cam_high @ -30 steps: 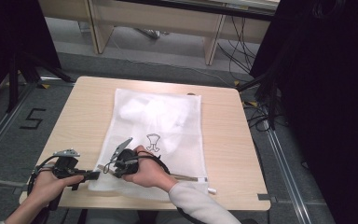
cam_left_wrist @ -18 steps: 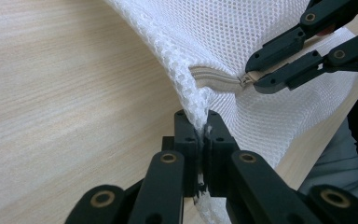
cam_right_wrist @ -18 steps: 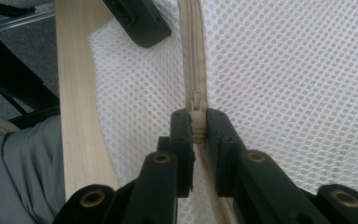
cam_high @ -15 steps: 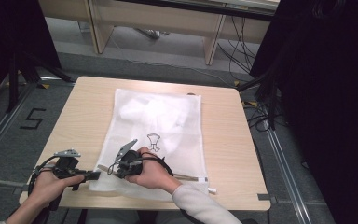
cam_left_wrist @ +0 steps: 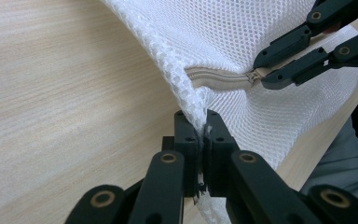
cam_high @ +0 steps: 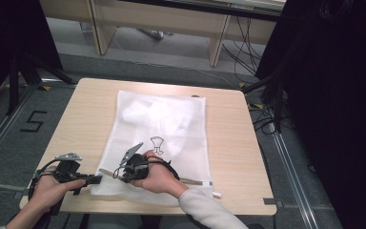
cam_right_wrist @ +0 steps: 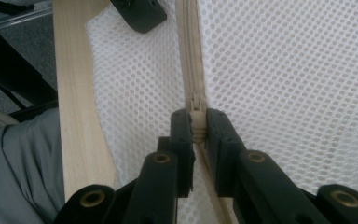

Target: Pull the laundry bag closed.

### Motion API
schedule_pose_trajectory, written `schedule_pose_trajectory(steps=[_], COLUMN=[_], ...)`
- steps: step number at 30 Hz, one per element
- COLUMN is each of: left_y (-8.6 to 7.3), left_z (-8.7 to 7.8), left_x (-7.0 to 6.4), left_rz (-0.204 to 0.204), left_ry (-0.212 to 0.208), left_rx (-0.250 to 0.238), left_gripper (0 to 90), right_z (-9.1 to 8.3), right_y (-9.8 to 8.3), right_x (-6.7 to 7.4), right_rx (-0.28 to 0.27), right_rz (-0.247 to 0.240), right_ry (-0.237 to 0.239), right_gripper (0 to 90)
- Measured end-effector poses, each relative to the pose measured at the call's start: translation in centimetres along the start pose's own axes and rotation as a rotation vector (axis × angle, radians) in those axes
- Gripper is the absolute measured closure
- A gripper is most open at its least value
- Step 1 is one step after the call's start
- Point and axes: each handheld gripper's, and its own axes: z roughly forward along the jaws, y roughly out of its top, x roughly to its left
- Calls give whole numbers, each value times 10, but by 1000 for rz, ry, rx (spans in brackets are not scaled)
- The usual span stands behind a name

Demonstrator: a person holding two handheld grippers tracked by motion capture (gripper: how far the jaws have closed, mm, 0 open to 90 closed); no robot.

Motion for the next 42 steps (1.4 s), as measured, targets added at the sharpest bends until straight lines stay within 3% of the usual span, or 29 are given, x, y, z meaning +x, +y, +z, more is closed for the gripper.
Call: schedule_pose_trajectory(steps=[41, 42], left_y=[0, 0], left_z=[1, 2], left_x=[0, 0], left_rz=[-10, -9], left_ry=[21, 16], left_rx=[-11, -15], left_gripper=[858, 858], right_z=[-16, -17], right_y=[-14, -15], right_x=[-5, -4], right_rx=[27, 34], right_rz=[18, 39], right_ry=[-15, -12], right_gripper=[824, 825])
